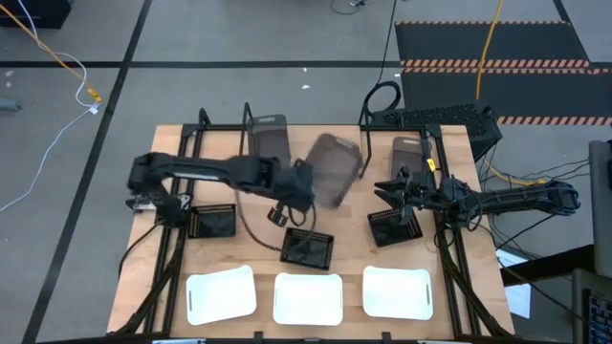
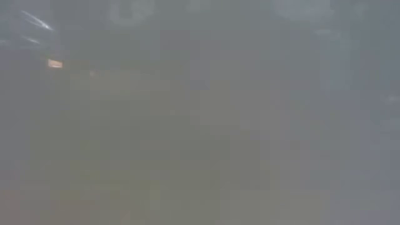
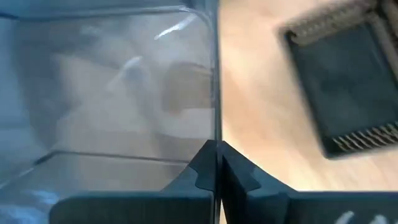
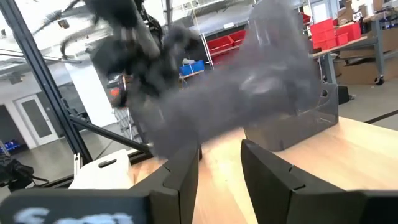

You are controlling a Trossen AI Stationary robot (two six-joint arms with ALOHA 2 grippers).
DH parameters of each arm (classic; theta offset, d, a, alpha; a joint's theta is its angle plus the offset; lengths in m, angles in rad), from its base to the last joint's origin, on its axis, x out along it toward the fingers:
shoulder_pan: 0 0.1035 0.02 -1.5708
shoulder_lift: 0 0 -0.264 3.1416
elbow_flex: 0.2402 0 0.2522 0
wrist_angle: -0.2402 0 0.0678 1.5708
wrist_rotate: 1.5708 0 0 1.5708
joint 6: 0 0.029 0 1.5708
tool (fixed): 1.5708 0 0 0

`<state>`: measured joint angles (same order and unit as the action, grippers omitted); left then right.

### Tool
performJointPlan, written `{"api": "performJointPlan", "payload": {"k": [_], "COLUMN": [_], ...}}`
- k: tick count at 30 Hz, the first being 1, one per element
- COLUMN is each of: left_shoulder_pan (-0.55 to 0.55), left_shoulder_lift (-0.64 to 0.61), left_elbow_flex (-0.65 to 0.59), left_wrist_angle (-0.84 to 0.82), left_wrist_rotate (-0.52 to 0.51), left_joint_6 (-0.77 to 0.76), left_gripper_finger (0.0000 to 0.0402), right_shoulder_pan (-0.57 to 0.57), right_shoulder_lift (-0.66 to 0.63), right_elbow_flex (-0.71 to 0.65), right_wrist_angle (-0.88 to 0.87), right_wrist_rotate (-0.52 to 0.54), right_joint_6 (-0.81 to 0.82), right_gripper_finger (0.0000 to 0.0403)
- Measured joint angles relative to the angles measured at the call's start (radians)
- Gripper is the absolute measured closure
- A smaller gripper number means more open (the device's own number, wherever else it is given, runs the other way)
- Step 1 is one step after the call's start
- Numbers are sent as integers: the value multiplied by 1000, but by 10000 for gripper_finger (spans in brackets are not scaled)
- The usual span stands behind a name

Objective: Stack baskets on shelf by color
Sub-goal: Stack the left gray bin on top of the gray bin

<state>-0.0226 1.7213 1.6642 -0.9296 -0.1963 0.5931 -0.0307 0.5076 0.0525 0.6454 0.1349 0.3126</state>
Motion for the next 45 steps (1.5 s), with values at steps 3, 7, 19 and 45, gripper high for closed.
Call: {"api": "performJointPlan", "payload": {"k": [3,7,19,45], "left_shoulder_pan": [18,94,348,376], "left_shoulder_lift": [-73,-133,-109,-114], "left_elbow_flex": [16,17,-94,-226], "left_wrist_angle": [7,-66,-232,-225], "left_wrist_rotate": [-231,-292,-100,64], "left_joint_6": [-123,-256,-330,-327], "left_gripper_finger": [397,398,400,292], "right_shoulder_pan": [0,0,0,0], "right_shoulder_lift": [0,2,11,11], "right_elbow_flex": [0,0,0,0], "right_wrist_angle": [-2,-1,-3,-8], "right_wrist_rotate": [0,0,0,24], "right_joint_6": [0,5,8,5], "right_gripper_finger": [289,289,289,289]}}
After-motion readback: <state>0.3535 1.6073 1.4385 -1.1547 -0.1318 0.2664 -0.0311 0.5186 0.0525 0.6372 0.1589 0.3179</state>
